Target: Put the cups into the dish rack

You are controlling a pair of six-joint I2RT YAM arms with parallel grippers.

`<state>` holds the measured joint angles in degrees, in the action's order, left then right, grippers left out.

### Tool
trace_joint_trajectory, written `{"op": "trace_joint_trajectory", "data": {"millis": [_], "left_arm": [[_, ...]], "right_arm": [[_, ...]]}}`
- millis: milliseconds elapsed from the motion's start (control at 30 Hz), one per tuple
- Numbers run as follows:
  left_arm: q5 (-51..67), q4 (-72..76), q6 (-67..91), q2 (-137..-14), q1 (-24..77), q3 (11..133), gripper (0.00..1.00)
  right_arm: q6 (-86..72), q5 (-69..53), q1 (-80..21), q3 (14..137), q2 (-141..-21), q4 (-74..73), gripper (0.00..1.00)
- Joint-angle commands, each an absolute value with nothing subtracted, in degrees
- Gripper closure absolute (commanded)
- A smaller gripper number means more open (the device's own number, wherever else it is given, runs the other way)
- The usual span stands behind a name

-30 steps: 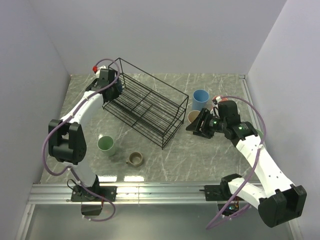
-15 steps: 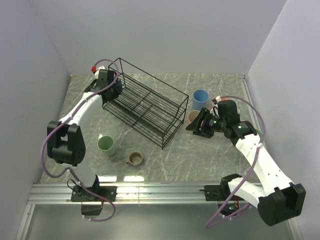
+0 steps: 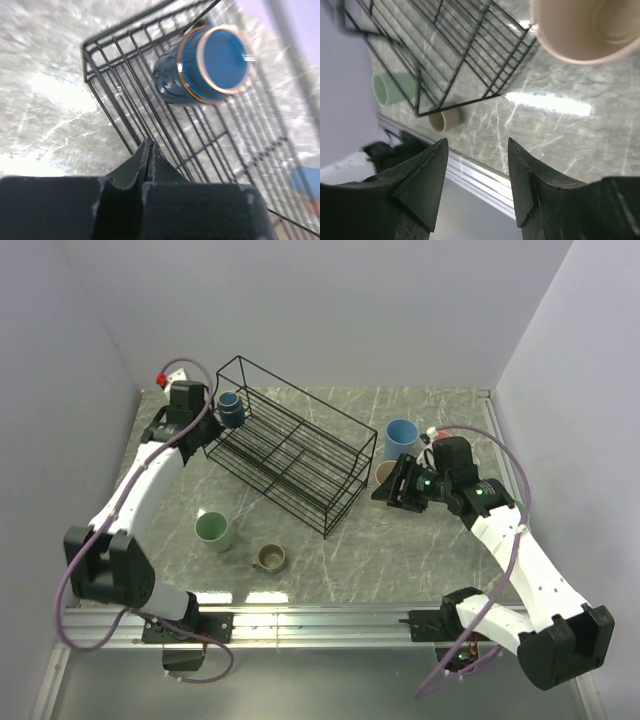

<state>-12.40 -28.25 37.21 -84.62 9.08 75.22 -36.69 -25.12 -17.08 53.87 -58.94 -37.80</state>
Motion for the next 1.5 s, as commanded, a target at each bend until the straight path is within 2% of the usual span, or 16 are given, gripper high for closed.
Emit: {"op": "trace_joint_trajectory", "data": {"millis": [0,67,133,233,267,367,467,633,1000,1233,1467], "left_arm": [[-14.1,-31.5,36.8,-76.8,9.1,76.8,1.00],[-14.2,-32.8,37.6,-73.1,9.1,76.1,0.98],[-13.5,-33.1,38.6,-69.5,9.1,74.4,0.90],[-12.1,-33.8,39.2,-66.0,9.1,71.8,0.60],[-12.0,-34.3,39.1,-65.3,9.1,71.3,0.44],[-11.3,-36.8,39.2,-62.7,9.1,70.4,0.27],[-10.6,-38.9,39.1,-59.6,9.1,69.7,0.25],[-10.0,-43.1,38.3,-54.8,9.1,69.8,0.26],[-8.1,-50.6,38.4,-47.5,9.1,69.3,0.27],[-6.9,-53.7,38.6,-45.5,9.1,70.8,0.28],[-7.1,-56.2,38.9,-44.2,9.1,72.2,0.29]], "right_arm": [[-29.3,-15.8,-24.5,61.9,-57.0,-39.4,0.41],[-27.3,-12.5,-32.6,66.1,-58.2,-40.4,0.40],[-27.0,-10.3,-37.8,68.2,-61.2,-40.9,0.39],[-26.6,-6.1,-48.1,72.8,-67.5,-41.6,0.35],[-26.7,-5.5,-50.4,75.3,-69.4,-41.7,0.32],[-27.7,-6.5,-56.6,80.1,-78.7,-42.9,0.29],[-29.2,-7.5,-60.0,83.9,-88.9,-45.5,0.28],[-32.9,-7.4,-61.4,86.1,-100.0,-47.8,0.29],[-37.5,-6.9,-65.7,84.4,-105.3,-43.5,0.30],[-42.6,-1.5,-65.5,83.1,-106.8,-41.1,0.31],[-44.6,5.2,-65.4,86.5,-111.0,-42.5,0.39]]}}
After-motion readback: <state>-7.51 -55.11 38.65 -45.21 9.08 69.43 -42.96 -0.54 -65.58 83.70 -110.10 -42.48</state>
